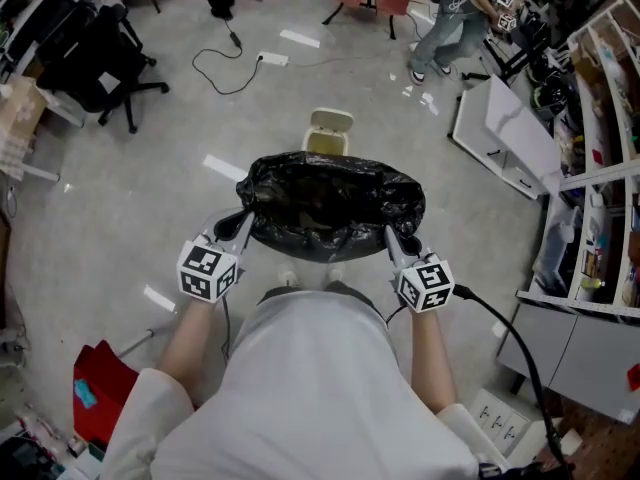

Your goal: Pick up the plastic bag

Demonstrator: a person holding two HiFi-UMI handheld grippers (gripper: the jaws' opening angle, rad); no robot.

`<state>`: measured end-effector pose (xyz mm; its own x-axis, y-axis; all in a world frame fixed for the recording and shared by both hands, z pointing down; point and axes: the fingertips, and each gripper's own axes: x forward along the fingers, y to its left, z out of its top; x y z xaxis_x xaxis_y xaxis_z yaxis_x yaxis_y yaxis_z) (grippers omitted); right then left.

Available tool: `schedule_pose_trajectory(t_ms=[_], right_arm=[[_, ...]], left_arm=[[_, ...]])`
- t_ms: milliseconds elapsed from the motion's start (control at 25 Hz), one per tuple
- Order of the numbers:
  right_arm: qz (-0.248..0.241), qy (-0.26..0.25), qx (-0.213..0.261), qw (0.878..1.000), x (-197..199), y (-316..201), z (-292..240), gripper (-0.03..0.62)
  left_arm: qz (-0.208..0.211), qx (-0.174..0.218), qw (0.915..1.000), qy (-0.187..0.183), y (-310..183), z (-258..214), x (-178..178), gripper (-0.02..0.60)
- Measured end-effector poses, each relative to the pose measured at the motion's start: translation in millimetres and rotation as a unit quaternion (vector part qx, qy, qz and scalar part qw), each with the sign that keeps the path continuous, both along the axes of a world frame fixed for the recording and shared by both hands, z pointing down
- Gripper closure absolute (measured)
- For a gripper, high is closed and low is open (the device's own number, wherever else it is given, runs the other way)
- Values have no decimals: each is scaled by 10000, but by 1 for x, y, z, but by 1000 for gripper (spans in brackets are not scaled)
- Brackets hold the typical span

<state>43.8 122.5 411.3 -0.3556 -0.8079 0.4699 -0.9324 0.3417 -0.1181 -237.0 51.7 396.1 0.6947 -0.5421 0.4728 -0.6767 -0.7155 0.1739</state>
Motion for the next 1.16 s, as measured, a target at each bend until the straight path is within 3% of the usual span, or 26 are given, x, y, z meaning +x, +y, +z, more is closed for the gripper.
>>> schedule_pose_trajectory(t_ms=[640, 1160], right_arm=[[-216, -32, 114, 9997, 29, 6, -8, 591], [-160, -43, 242, 9996, 56, 3, -13, 591]], left_arm=[[11, 270, 9995, -148, 8, -14, 54, 574], [83, 381, 9988, -284, 13, -20, 73, 574]])
